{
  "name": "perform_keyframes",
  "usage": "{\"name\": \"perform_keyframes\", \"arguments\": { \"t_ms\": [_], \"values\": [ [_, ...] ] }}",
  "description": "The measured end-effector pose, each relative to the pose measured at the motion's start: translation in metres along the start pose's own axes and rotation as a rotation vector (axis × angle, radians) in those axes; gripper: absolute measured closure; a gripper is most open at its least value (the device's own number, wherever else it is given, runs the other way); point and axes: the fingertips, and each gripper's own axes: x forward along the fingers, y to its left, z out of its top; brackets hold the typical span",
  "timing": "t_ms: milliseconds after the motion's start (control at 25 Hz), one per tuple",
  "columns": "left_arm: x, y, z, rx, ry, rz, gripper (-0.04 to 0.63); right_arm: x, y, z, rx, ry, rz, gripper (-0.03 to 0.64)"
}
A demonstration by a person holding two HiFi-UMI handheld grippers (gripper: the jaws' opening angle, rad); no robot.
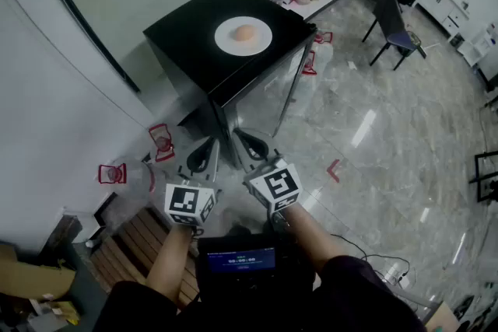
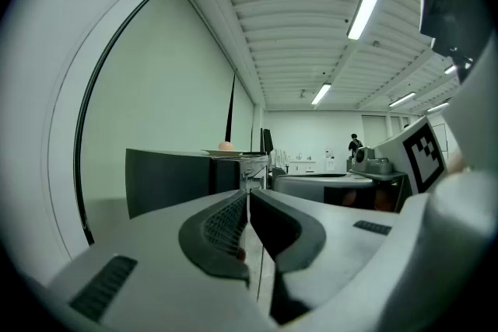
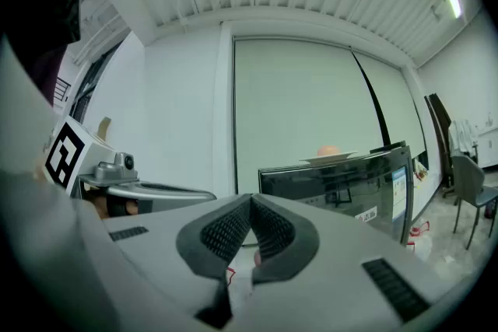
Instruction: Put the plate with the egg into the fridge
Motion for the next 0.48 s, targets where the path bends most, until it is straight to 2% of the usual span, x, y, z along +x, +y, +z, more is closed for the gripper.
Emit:
{"name": "perform_keyframes", "arguments": {
  "t_ms": [480],
  "values": [
    [-0.016, 0.021, -0.005, -0.019, -0.012, 0.01, 0.574, -0.005, 0.017, -0.01, -0.024, 0.018, -0.062, 0.611]
  ]
}}
